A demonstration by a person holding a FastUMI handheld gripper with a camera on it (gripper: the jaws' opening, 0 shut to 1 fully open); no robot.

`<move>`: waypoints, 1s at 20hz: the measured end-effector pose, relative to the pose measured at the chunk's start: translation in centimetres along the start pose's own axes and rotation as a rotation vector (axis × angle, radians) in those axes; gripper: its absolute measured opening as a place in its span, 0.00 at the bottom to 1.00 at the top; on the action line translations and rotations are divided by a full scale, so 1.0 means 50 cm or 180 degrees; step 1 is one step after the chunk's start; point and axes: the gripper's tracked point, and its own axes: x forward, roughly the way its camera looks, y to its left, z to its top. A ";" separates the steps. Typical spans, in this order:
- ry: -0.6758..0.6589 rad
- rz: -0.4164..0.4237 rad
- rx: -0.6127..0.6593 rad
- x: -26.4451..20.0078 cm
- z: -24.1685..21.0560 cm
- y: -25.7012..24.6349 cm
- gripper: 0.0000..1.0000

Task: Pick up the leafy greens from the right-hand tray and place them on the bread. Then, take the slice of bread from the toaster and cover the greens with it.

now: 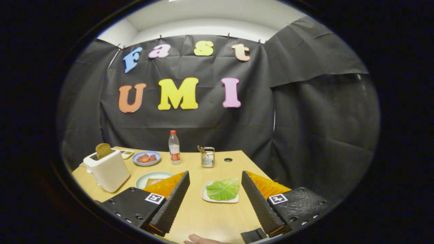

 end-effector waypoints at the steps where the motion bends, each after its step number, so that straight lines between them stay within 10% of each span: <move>1: 0.0083 -0.0015 -0.0006 0.029 -0.017 -0.013 0.95; 20: 0.1659 -0.0097 0.0286 0.469 -0.271 -0.133 0.81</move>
